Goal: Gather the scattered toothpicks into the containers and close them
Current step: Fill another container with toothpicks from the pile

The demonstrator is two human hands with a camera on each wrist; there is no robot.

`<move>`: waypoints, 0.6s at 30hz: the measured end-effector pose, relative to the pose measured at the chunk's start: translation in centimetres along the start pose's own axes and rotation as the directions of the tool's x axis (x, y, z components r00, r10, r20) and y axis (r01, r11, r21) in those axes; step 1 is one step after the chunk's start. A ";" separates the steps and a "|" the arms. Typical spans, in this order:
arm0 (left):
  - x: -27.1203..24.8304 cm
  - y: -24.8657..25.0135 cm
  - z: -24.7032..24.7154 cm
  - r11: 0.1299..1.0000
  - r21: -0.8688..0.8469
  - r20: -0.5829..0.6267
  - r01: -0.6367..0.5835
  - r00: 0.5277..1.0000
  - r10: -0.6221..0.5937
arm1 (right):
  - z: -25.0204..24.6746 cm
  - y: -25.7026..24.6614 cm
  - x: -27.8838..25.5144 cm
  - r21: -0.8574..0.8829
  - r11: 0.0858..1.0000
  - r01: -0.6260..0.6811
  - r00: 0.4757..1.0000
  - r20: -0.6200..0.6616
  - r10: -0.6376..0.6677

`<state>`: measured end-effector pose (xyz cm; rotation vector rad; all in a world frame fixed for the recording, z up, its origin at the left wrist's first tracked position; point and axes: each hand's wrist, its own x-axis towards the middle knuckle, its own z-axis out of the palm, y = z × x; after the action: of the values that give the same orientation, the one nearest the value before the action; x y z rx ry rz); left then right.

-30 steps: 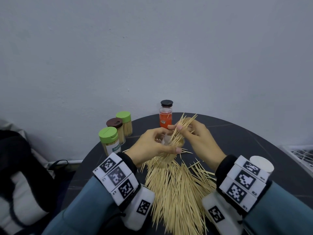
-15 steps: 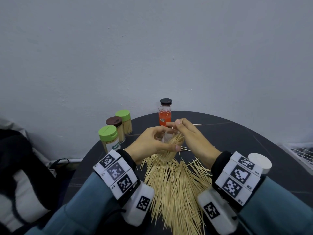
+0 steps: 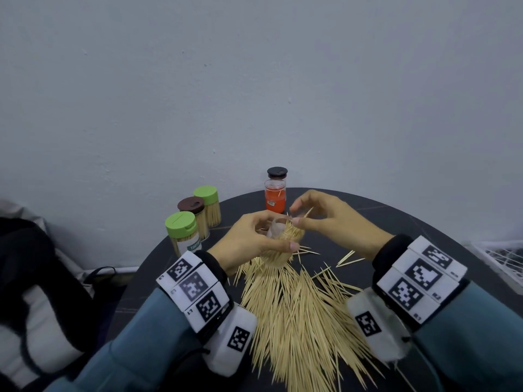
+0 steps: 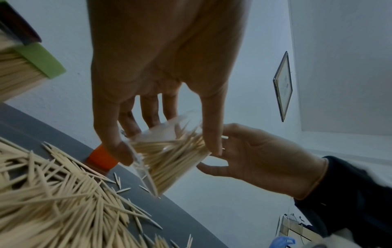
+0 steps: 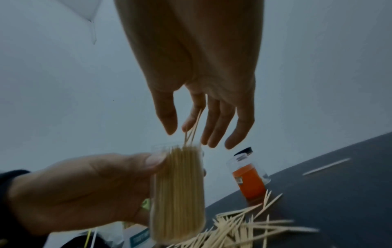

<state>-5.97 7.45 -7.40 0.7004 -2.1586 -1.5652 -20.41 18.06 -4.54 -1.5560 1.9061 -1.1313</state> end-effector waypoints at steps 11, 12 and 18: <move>0.0 0.0 0.0 1.000 0.023 -0.014 -0.008 1.000 0.008 | -0.9 0.1 -0.2 -0.150 0.986 0.075 0.997 -0.008 -0.077; 0.0 -0.1 0.0 1.000 0.030 -0.012 -0.008 1.000 0.009 | -0.8 0.1 -0.2 -0.149 0.985 0.083 0.996 -0.028 -0.088; 0.2 -0.4 0.2 0.998 0.057 -0.009 0.001 1.000 0.000 | -0.4 0.3 0.1 -0.156 0.981 0.112 0.983 -0.130 -0.132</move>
<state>-6.20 7.36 -7.80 0.7240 -2.2043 -1.5038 -20.92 18.13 -4.47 -1.7360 2.0510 -1.2027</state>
